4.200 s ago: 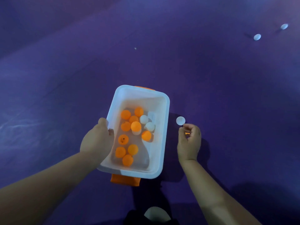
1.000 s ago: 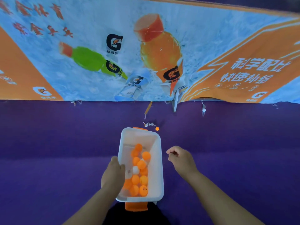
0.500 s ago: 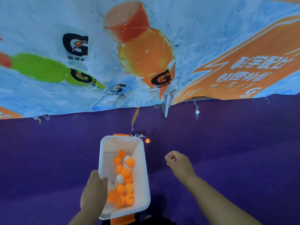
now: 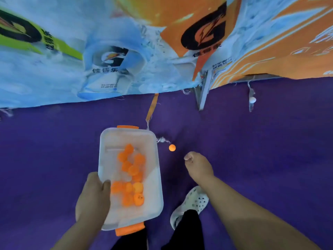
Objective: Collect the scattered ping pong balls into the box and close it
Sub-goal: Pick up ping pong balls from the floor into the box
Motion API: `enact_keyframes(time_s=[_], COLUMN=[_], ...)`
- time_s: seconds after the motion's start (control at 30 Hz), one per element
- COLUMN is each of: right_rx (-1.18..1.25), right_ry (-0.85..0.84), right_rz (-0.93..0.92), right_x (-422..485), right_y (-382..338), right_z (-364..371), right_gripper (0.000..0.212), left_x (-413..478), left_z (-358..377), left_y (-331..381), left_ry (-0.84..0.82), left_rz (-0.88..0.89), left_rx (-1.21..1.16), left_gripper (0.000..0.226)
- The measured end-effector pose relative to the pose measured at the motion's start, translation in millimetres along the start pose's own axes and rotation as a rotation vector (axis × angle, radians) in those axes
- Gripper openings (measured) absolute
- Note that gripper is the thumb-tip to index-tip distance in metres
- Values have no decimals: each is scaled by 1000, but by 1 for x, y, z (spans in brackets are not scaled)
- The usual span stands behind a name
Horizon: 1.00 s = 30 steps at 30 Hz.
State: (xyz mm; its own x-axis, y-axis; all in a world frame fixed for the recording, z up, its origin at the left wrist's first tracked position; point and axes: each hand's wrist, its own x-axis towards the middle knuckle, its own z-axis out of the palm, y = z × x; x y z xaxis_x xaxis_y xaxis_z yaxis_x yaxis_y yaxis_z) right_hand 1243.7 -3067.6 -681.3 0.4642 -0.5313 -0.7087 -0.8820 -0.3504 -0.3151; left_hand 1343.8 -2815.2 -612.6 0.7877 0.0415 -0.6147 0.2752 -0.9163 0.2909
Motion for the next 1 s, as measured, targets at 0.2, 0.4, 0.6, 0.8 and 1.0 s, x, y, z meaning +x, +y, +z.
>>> enact_keyframes(time_s=[0.2, 0.4, 0.6, 0.8, 1.0], right_rx=[-231, -489, -557, 211, 603], right_ry=[-61, -127, -131, 205, 285], right_rz=[-55, -207, -114, 45, -117], right_x=[140, 223, 242, 191, 118], right_y=[34, 42, 83, 100, 94], right_z=[81, 150, 160, 89, -10], right_gripper=[37, 60, 42, 21, 19], left_x=[92, 149, 160, 126, 71], left_z=[96, 161, 185, 187, 202], left_y=[-4, -12, -6, 39, 131], left_ry=[36, 108, 62, 0, -111], left_rz=[-32, 29, 11, 46, 206], left_rx=[-36, -66, -40, 7, 78], left_gripper=[9, 11, 10, 8, 6])
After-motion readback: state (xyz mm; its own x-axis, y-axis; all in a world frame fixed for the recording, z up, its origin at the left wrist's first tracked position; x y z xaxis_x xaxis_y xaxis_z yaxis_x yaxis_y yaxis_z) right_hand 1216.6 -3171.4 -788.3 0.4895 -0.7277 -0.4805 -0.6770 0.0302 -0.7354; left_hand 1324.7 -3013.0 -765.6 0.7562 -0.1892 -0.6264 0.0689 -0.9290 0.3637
